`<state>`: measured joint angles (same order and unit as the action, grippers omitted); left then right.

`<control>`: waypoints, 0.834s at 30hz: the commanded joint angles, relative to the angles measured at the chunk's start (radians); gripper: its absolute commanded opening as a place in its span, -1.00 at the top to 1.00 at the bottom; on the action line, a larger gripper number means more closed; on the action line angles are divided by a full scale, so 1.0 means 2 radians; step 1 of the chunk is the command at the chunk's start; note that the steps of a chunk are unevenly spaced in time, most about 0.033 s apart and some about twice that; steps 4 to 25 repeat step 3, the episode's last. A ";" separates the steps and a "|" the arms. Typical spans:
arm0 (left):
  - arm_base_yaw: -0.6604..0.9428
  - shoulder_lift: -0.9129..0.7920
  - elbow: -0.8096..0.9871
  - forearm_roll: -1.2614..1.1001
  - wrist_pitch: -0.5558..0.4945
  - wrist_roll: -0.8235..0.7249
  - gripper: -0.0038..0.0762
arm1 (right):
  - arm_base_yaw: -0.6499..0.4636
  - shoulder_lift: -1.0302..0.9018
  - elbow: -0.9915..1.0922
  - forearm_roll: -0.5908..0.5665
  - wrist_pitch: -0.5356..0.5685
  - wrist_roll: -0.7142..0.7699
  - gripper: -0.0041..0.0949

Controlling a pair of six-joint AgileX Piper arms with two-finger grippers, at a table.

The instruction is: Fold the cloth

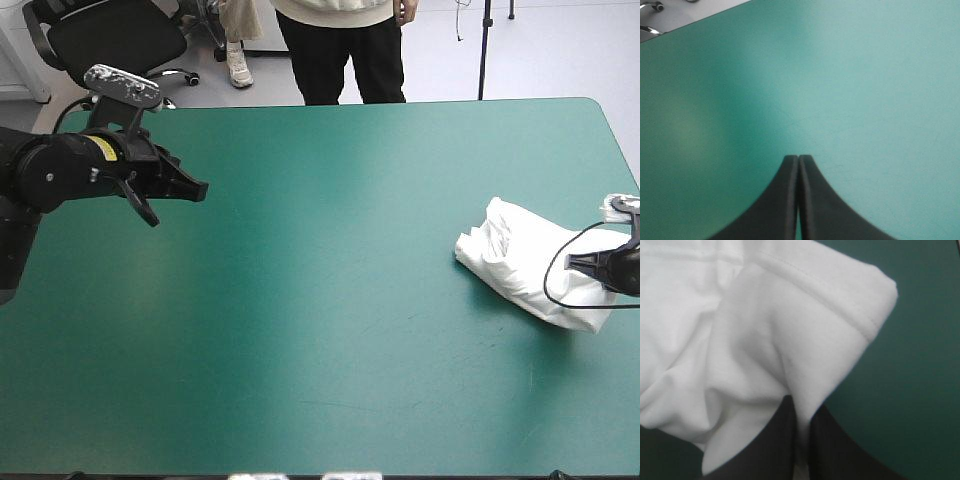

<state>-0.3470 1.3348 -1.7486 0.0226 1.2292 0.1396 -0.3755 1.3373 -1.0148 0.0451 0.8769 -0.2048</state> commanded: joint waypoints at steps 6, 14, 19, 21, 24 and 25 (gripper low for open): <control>-0.002 -0.052 -0.012 0.063 0.003 -0.040 0.95 | 0.037 -0.028 -0.012 -0.006 -0.015 -0.003 0.26; -0.002 -0.052 -0.012 0.063 0.003 -0.040 0.95 | 0.037 -0.028 -0.012 -0.006 -0.015 -0.003 0.26; -0.002 -0.052 -0.012 0.063 0.003 -0.040 0.95 | 0.037 -0.028 -0.012 -0.006 -0.015 -0.003 0.26; -0.002 -0.052 -0.012 0.063 0.003 -0.040 0.95 | 0.037 -0.028 -0.012 -0.006 -0.015 -0.003 0.26; -0.002 -0.052 -0.012 0.063 0.003 -0.040 0.95 | 0.037 -0.028 -0.012 -0.006 -0.015 -0.003 0.26; -0.002 -0.052 -0.012 0.063 0.003 -0.040 0.95 | 0.037 -0.028 -0.012 -0.006 -0.015 -0.003 0.26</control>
